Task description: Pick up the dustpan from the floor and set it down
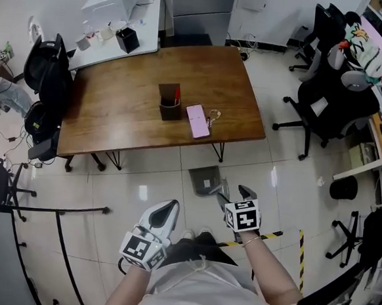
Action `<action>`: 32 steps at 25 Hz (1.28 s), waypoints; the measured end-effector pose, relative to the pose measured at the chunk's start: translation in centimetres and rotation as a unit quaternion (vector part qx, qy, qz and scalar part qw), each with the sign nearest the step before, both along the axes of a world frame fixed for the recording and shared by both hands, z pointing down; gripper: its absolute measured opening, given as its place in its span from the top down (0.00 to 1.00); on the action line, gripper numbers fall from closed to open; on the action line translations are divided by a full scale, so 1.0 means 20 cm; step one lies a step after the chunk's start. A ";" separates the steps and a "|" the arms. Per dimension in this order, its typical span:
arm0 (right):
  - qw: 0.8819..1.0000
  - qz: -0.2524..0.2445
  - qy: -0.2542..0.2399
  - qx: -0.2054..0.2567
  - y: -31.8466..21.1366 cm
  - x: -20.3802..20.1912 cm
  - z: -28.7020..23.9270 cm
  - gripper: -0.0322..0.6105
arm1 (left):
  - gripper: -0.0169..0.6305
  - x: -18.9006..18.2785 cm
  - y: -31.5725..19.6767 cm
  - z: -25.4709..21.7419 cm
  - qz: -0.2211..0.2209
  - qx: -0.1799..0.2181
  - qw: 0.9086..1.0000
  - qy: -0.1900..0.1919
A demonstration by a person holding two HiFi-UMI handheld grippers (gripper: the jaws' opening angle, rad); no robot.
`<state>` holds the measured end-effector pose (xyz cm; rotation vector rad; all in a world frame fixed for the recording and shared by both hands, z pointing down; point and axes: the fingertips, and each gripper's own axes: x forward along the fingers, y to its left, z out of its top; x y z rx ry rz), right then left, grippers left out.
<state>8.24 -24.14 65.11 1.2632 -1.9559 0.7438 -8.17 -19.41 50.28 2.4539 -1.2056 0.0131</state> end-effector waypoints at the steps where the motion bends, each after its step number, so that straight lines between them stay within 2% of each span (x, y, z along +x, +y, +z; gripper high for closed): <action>1: 1.000 0.003 0.004 -0.026 -0.02 0.01 0.09 0.43 | 0.95 0.00 -0.01 0.04 -0.001 -0.004 1.000 0.001; 4: 0.995 0.018 0.014 -0.097 -0.04 0.06 0.34 0.43 | 0.95 0.03 -0.04 0.12 0.003 -0.017 1.000 0.001; 9: 0.988 0.022 0.027 -0.153 -0.11 0.08 0.66 0.45 | 0.95 0.03 -0.07 0.34 -0.001 -0.024 1.000 -0.004; 12: 0.983 0.005 0.036 -0.179 -0.13 0.06 0.81 0.58 | 0.95 -0.01 -0.10 0.47 -0.017 -0.031 0.999 -0.004; 15: 0.972 -0.007 0.043 -0.229 -0.08 0.03 0.93 0.71 | 0.95 -0.05 -0.12 0.54 -0.033 -0.035 0.999 -0.007; 16: 0.970 -0.007 0.042 -0.238 -0.06 0.02 0.95 0.91 | 0.95 -0.06 -0.12 0.55 -0.037 -0.036 0.999 -0.007; 24: 0.968 0.010 0.020 -0.251 -0.01 0.03 0.90 0.94 | 0.95 -0.10 -0.11 0.46 -0.050 -0.050 0.998 -0.001; 29: 0.966 0.023 0.016 -0.256 0.11 0.01 0.63 0.94 | 0.95 -0.11 -0.04 0.24 -0.035 -0.055 0.998 -0.005; 32: 0.965 0.028 0.011 -0.262 0.22 0.02 0.46 0.95 | 0.95 -0.13 0.02 0.11 -0.025 -0.045 0.999 -0.010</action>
